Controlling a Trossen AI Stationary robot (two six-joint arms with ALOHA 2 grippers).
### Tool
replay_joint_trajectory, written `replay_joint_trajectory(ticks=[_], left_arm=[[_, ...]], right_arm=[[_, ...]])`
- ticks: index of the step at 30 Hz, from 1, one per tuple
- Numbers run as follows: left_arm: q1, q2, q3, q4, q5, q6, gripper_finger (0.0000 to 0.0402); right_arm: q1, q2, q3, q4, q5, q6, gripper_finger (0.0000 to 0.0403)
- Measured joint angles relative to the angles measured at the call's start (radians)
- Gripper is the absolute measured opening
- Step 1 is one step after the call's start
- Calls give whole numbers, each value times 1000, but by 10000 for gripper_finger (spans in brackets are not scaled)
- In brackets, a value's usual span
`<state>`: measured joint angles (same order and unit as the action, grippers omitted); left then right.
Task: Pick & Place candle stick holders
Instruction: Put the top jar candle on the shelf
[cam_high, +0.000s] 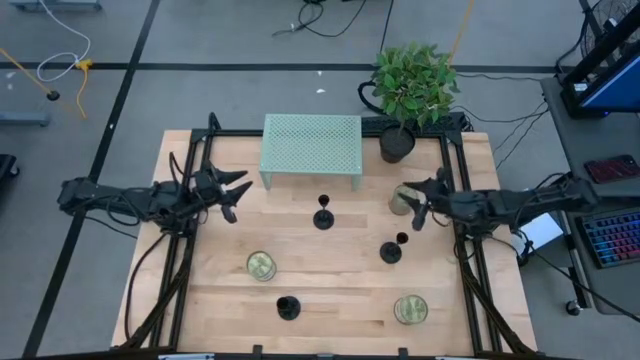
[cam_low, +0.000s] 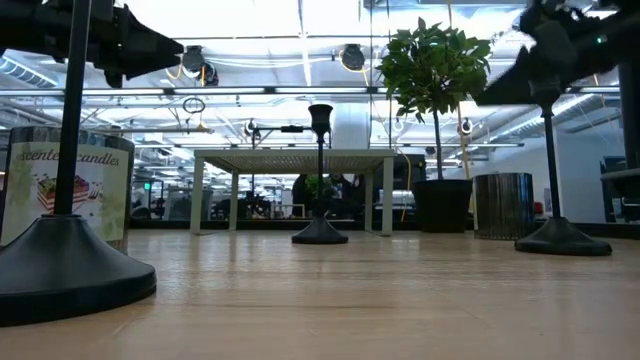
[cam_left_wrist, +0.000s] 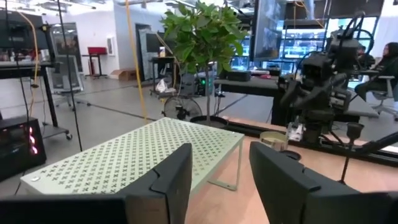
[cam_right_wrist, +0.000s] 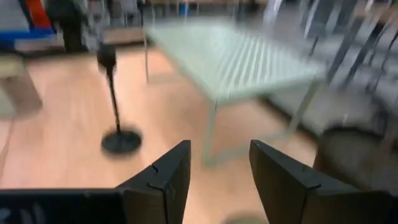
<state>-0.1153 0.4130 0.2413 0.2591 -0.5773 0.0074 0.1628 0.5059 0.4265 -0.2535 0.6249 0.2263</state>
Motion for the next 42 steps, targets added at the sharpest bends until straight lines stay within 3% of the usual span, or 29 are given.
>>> replay_joint_trajectory(ticks=[7,21,28,32,42], left_arm=[[17,13,0,1,0,-18,157],[17,13,0,5,0,-13,157],[17,13,0,5,0,-12,157],[17,13,0,6,0,-12,157],[17,13,0,7,0,-12,156]], right_arm=[[-35,94,26,-218,-105,255,160],[-107,172,-58,-219,-126,172,156],[-128,173,-67,-197,-134,60,84],[-165,172,-66,-190,-199,41,38],[-262,172,-66,-175,-317,-3,19]])
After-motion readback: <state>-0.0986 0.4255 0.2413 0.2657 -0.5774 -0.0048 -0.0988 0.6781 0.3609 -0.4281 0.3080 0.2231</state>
